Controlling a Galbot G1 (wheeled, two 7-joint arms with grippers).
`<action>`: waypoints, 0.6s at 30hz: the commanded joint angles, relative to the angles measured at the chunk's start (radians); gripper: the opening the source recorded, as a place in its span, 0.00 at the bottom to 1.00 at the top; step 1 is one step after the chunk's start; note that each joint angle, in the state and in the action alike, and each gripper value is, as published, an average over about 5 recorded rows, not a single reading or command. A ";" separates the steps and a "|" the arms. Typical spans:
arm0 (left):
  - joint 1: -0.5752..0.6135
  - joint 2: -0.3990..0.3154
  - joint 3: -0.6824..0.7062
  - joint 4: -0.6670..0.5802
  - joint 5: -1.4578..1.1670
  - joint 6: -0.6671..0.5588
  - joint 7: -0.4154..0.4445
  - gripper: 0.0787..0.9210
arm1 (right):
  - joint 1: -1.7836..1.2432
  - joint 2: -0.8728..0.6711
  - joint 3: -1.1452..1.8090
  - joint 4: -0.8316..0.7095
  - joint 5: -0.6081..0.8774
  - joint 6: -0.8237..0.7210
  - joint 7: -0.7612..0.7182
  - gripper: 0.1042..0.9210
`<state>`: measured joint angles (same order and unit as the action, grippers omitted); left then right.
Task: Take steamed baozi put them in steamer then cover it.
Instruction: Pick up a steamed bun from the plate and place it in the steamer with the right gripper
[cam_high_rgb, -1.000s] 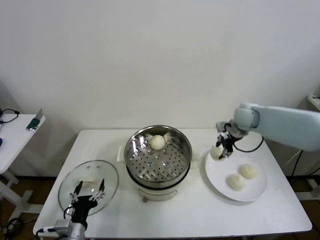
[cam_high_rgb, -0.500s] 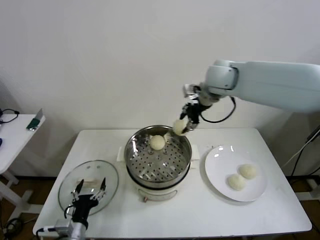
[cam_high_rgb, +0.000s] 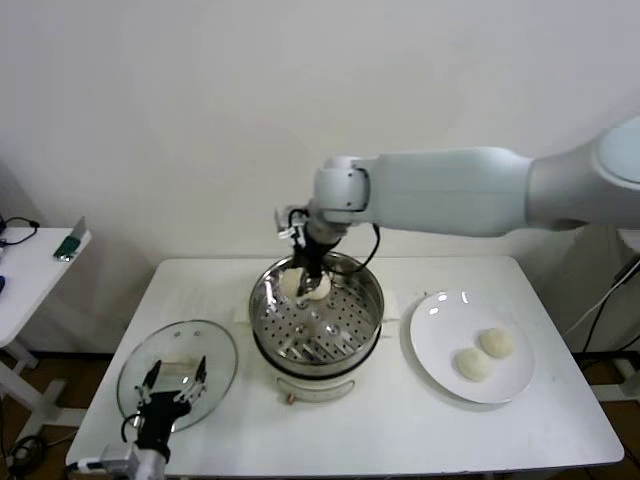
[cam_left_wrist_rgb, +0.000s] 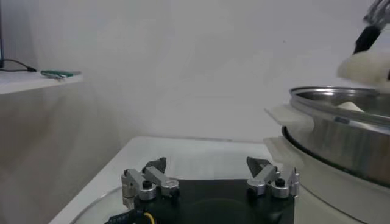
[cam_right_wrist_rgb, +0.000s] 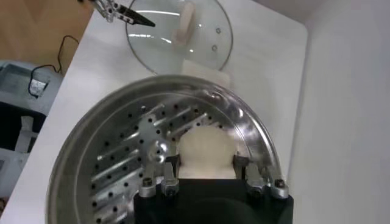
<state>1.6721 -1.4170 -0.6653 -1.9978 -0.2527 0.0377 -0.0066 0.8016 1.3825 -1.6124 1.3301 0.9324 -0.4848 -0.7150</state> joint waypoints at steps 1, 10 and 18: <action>0.004 -0.001 -0.001 -0.002 -0.001 0.000 0.000 0.88 | -0.078 0.110 0.004 -0.050 -0.002 -0.023 0.038 0.60; 0.003 -0.004 -0.001 -0.004 -0.003 -0.002 0.000 0.88 | -0.118 0.134 -0.032 -0.075 -0.039 -0.038 0.067 0.60; -0.003 -0.005 -0.001 -0.002 -0.004 0.000 0.000 0.88 | -0.133 0.129 -0.028 -0.081 -0.055 -0.044 0.088 0.67</action>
<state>1.6662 -1.4221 -0.6658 -1.9998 -0.2571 0.0365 -0.0070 0.6938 1.4879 -1.6356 1.2650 0.8913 -0.5224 -0.6443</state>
